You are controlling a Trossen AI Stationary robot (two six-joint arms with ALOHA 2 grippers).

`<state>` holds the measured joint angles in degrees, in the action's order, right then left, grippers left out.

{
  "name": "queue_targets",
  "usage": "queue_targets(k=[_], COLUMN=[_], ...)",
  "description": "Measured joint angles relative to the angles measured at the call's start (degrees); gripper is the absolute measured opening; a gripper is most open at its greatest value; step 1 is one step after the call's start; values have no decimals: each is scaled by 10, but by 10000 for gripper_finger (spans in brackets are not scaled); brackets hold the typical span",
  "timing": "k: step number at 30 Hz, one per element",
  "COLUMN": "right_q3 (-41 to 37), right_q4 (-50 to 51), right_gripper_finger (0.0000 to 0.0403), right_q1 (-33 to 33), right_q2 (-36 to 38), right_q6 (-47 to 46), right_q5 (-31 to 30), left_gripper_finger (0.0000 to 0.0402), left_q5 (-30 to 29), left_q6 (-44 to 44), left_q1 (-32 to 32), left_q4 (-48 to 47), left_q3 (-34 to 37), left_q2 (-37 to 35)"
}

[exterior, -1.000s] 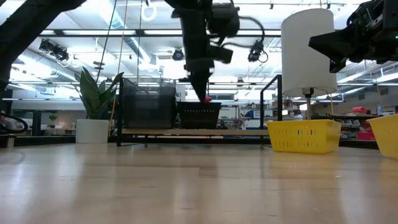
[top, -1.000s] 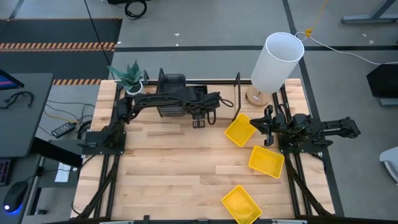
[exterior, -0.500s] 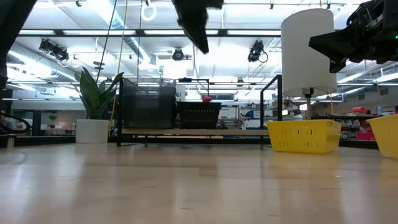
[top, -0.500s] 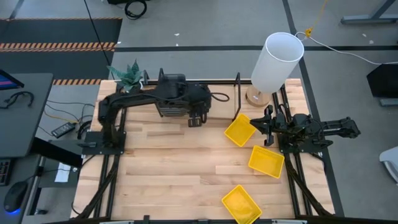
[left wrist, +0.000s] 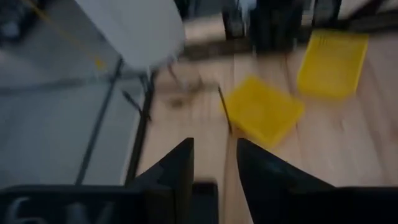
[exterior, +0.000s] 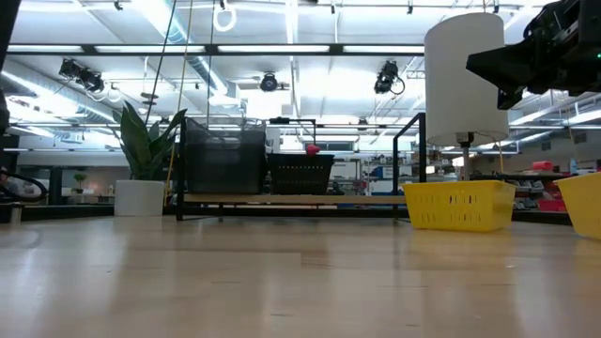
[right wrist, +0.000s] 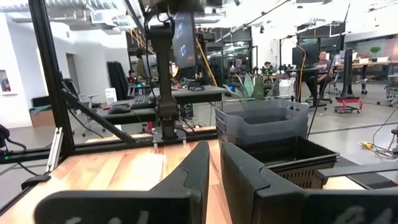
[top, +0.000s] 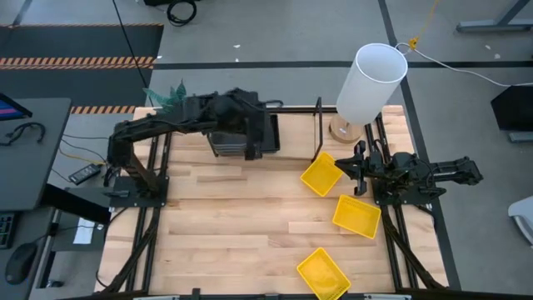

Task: Stack baskets on shelf by color
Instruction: Stack the bottom yellow basket on the top yellow basket

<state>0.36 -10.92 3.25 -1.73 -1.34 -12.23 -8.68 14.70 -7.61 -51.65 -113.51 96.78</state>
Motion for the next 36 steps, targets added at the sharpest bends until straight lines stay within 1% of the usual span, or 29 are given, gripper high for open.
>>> queue_targets(k=[2,6,7,9,11,22,25,32,36], right_q3=[0,0,0,0,0,0,0,0,0], right_q4=[1,1,2,2,2,3,2,2,2], right_gripper_finger=[45,45,45,45,45,45,45,45,45], right_q1=[0,0,0,0,0,0,0,0,0], right_q2=[-1,-1,-1,-1,-2,-3,-3,-3,-3], right_q6=[0,0,0,0,0,0,0,0,0], right_q5=[0,-1,-1,-1,-1,-1,-1,-1,-1], left_gripper_finger=[126,126,125,125,125,125,125,125,125], left_q5=[14,87,104,126,134,135,127,86,71], left_q6=[10,10,10,10,12,38,43,61,61], left_q1=[-3,-9,-11,-13,-13,-9,-9,-9,-11], left_q4=[41,141,153,194,214,354,364,359,374], left_q3=[0,-1,-1,-1,0,-1,0,1,0], left_q2=[-12,-43,-48,-58,-66,-116,-133,-170,-194])
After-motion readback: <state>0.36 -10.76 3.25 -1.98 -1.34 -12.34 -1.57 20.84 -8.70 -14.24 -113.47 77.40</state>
